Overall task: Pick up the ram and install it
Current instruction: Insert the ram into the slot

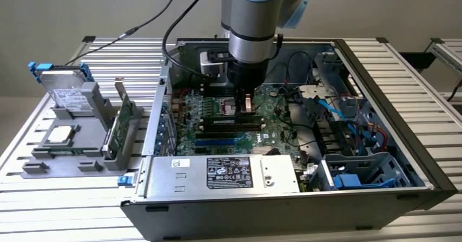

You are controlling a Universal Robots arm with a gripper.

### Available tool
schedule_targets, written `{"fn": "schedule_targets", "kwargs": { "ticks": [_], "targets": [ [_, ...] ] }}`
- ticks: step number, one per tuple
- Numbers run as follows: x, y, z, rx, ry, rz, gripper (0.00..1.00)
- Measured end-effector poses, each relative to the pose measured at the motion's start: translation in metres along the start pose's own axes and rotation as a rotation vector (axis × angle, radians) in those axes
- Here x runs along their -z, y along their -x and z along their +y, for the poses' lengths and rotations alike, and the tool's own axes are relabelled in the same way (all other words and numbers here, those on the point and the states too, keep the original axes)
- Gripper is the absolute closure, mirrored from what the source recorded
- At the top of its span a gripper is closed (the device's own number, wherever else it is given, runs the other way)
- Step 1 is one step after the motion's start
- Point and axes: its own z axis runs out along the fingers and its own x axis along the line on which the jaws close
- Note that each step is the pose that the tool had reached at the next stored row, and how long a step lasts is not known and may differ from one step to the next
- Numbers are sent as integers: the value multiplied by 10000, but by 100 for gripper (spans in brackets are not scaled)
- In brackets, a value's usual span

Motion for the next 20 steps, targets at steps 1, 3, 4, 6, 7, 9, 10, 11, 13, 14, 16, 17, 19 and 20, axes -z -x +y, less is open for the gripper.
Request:
{"fn": "schedule_targets", "kwargs": {
  "ticks": [1,3,4,6,7,9,10,11,13,14,16,17,19,20],
  "targets": [
    [-1,-1,0,0,0,4,87],
    [-4,0,-1,1,-2,10,87],
    [-8,-1,-1,2,-2,20,87],
    [-14,-1,-1,2,1,52,87],
    [-15,-1,-1,2,3,64,87],
    [-15,-1,0,4,3,71,87],
    [-16,-1,0,5,2,70,87],
    [-17,-1,0,6,2,69,87],
    [-20,-1,1,9,2,68,87],
    [-22,-1,1,11,1,69,87],
    [-31,0,2,12,14,69,87],
    [-35,0,2,12,26,73,87],
    [-41,-1,2,17,40,80,87],
    [-42,-1,2,21,43,83,87]
  ]
}}
